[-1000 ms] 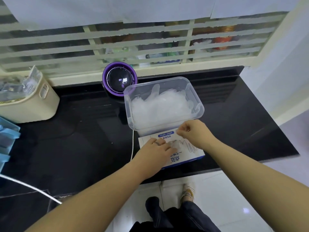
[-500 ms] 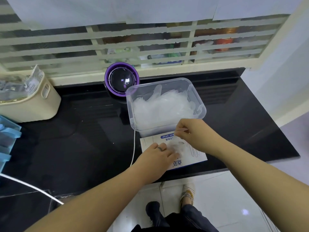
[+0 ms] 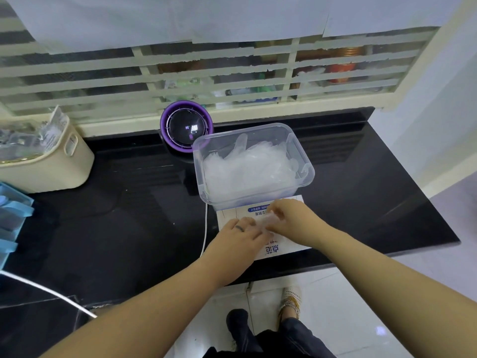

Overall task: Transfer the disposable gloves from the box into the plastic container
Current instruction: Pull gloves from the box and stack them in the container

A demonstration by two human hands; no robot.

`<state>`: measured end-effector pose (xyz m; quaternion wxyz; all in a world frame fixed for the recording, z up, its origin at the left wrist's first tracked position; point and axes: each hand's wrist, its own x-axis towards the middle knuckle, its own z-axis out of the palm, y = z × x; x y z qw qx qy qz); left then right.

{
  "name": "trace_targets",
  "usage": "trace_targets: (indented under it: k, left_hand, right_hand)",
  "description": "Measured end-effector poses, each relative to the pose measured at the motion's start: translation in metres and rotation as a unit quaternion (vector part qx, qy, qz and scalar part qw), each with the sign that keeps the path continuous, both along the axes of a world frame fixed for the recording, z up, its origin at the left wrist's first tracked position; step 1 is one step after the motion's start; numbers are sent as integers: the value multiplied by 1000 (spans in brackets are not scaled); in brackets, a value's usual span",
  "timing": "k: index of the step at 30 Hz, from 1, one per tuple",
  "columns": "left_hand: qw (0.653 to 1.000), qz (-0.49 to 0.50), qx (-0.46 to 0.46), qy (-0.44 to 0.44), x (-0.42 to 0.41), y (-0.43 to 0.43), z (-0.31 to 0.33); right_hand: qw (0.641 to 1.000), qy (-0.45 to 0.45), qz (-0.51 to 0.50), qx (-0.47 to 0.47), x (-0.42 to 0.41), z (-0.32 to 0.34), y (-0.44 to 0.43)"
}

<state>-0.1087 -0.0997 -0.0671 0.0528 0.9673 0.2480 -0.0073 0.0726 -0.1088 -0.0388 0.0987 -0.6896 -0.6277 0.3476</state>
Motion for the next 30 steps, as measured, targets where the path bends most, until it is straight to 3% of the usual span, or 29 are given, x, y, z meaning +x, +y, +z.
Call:
trace_targets:
  k: [4,11,16,19,23,27,30]
  left_hand:
    - [979,161,-125,-26,-3,3,5]
    - [957,226,-183,-15,-1,10,3]
    - [964,216,-156,17,-1,10,-2]
    - [953,224,-201,-26,-3,13,-9]
    - [904,253,-308,-155,-5,15,-12]
    - [884,284,-308,-208,-10,-4,-9]
    - [889,284,-244,-265,-15,-16,-1]
  right_hand:
    - [1000,-11,-11,-20,1,-15,-1]
    - [973,187,-121,-55,7,-2,3]
    - [876,425,-221,-66,5,11,4]
    - [909,374,-185,-14,-2,19,4]
    - [930,308,-199,41,-4,21,5]
    - [895,353,-268,43,-8,15,2]
    - [868,390,-304,32,-13,9,-3]
